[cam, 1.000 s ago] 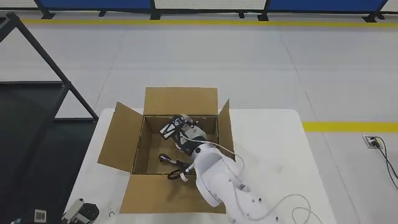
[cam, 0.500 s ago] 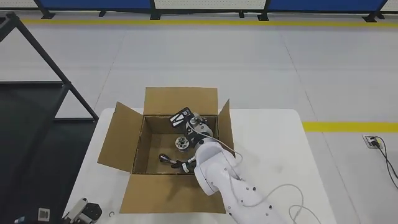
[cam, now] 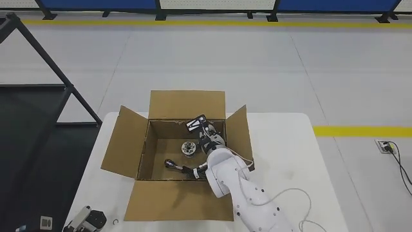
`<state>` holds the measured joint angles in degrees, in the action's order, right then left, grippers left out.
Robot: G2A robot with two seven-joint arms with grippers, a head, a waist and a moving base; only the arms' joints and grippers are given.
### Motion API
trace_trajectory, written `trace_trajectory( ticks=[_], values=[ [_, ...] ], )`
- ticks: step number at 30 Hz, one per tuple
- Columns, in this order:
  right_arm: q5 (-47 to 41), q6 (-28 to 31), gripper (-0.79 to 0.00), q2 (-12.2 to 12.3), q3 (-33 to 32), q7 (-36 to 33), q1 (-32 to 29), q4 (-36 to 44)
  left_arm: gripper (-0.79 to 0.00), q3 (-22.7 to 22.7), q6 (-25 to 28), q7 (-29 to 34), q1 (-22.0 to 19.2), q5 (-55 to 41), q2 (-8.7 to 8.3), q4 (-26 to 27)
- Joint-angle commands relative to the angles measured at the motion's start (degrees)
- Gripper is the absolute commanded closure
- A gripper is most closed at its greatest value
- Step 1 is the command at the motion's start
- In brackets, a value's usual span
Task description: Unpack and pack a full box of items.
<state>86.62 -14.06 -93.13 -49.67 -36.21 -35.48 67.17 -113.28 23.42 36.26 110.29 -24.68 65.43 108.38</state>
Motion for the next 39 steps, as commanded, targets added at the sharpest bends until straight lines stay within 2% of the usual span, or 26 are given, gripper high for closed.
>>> trace_trajectory(
  ticks=[1,8,9,10,11,12,14,15,23,30,35,39],
  values=[
    [0.03,-1.02,0.0,-0.35,0.11,0.85,0.14,-1.17,-0.785,0.07,-0.08,0.04,-0.06,0.25,0.02,0.24],
    [-0.05,-2.56,0.0,-1.64,0.98,2.5,0.82,-4.69,-0.785,0.15,-0.13,-0.01,-0.03,0.69,0.12,0.59],
    [-0.25,-2.63,-0.065,-1.81,0.99,2.66,0.95,-5.18,-0.785,0.12,-0.1,-0.02,0.02,0.72,0.13,0.56],
    [-0.36,-2.64,-0.246,-1.97,1.01,2.75,1.11,-5.66,-0.785,0.08,-0.07,-0.11,0.08,0.7,0.16,0.5],
    [-0.44,-2.64,-0.348,-2.13,1.04,2.85,1.24,-6.07,-0.785,0.06,-0.1,-0.1,0.16,0.64,0.17,0.49],
    [-0.48,-2.55,-0.391,-2.27,1.07,2.95,1.36,-6.39,-0.785,0.02,-0.1,-0.15,0.21,0.52,0.19,0.47],
    [-0.44,-2.55,-0.683,-2.51,1.02,3.13,1.51,-6.83,-0.785,-0.04,-0.07,-0.11,0.28,0.48,0.22,0.5],
    [-0.33,-2.5,-0.77,-2.61,1.01,3.15,1.53,-6.92,-0.785,-0.08,-0.08,-0.11,0.3,0.5,0.24,0.49],
    [1.34,-2.1,-0.785,-2.71,-0.1,3.33,-0.66,-3.29,-0.785,0.01,-0.08,-0.12,0.56,0.74,0.37,1.2],
    [5.19,-0.53,-0.785,-1.57,-2.7,3.21,-6.67,7.79,-0.785,0.32,-0.45,-0.02,0.32,1.32,0.43,1.45],
    [4.53,12.62,-0.785,0.36,-6.46,5.27,-13.73,22.64,-0.785,0.55,-0.68,0.17,0.06,1.85,0.45,1.83],
    [0.65,23.0,-0.785,1.73,-10.73,5.36,-18.28,32.67,-0.785,0.6,-0.58,0.23,0.06,1.9,0.49,2.41]
  ],
)
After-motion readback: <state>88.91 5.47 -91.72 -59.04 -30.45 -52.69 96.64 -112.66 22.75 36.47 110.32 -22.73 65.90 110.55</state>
